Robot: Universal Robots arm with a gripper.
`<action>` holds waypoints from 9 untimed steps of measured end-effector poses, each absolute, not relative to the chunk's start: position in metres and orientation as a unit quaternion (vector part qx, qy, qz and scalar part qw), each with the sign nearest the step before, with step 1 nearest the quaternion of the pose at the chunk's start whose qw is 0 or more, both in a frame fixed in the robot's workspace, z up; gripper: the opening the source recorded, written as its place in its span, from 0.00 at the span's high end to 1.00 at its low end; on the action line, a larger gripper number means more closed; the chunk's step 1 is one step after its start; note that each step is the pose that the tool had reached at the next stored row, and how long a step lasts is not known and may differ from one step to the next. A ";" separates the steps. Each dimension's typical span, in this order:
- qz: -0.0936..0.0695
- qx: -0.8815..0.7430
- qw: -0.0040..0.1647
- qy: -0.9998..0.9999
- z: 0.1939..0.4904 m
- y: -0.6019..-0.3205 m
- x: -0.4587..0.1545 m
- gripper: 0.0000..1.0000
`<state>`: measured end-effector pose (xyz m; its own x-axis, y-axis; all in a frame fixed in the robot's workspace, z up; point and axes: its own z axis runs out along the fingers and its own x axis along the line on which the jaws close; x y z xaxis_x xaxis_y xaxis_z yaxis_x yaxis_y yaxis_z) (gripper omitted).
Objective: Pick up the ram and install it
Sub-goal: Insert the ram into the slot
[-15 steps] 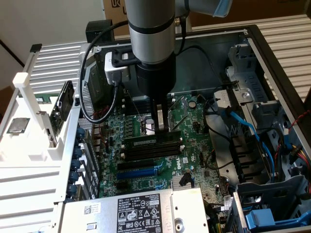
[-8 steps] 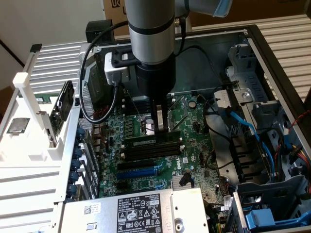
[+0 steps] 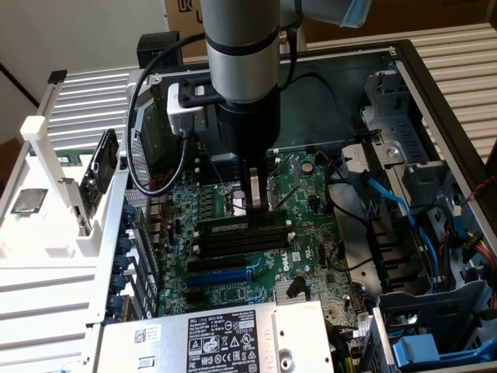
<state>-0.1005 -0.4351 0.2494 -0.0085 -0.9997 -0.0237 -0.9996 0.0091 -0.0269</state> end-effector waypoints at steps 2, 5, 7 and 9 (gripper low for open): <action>-0.001 -0.704 0.018 0.710 0.249 -0.435 -0.100 0.88; -0.001 -0.704 0.018 0.710 0.249 -0.435 -0.100 0.88; 0.000 -0.704 0.017 0.710 0.248 -0.435 -0.100 0.88; 0.000 -0.704 0.016 0.710 0.248 -0.435 -0.100 0.88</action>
<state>-0.1002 -0.4349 0.2481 -0.0086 -0.9997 -0.0234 -0.9997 0.0091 -0.0228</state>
